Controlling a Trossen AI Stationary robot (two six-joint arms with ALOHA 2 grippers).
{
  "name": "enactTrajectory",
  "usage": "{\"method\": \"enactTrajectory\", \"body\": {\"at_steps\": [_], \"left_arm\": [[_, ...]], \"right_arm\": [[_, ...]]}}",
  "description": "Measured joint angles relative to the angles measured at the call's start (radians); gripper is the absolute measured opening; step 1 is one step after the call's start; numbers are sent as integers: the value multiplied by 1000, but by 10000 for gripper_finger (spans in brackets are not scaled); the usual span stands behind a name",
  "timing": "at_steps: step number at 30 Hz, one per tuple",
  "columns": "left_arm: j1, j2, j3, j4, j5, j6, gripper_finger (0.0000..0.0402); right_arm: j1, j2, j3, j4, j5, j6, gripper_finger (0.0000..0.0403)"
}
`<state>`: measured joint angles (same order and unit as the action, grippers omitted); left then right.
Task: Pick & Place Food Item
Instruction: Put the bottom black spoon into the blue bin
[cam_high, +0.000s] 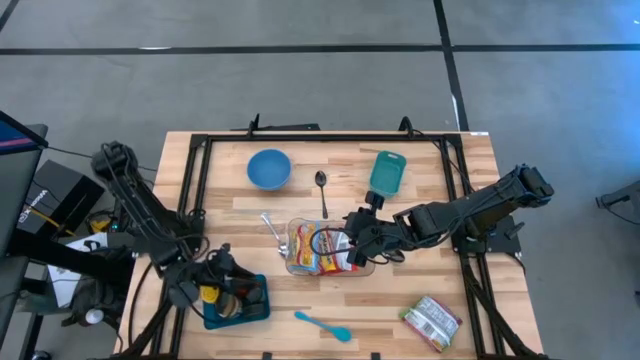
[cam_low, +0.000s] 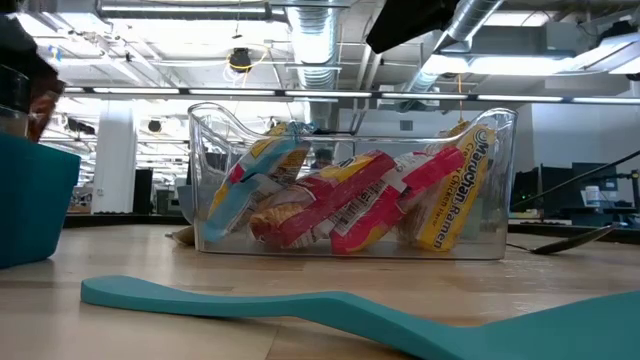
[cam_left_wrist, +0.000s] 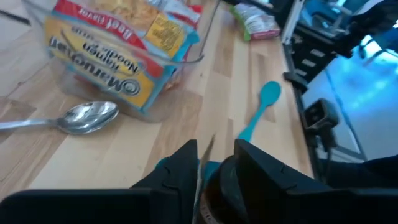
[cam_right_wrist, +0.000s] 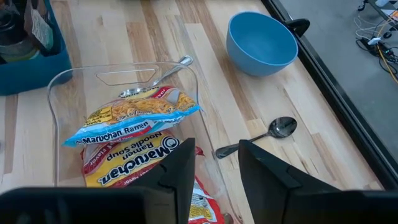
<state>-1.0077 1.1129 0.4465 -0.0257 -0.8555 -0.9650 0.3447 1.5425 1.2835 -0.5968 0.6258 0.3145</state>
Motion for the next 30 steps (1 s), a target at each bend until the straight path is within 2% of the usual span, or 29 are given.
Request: {"method": "enactTrajectory", "body": {"at_steps": [9,12,16,25,30], "left_arm": [[0,-116,0,1,-4,103,100],[0,-151,0,1,-42,145,97],[0,-188,0,6,-144,217,98],[4,-217,0,127,-472,479,97],[60,-217,0,178,-520,576,97]], "right_arm": [[0,0,0,-1,0,0,117],[0,0,0,-1,0,0,117],[0,0,0,-1,0,0,117],[0,0,0,-1,0,0,117],[-1,0,0,-2,0,0,117]]}}
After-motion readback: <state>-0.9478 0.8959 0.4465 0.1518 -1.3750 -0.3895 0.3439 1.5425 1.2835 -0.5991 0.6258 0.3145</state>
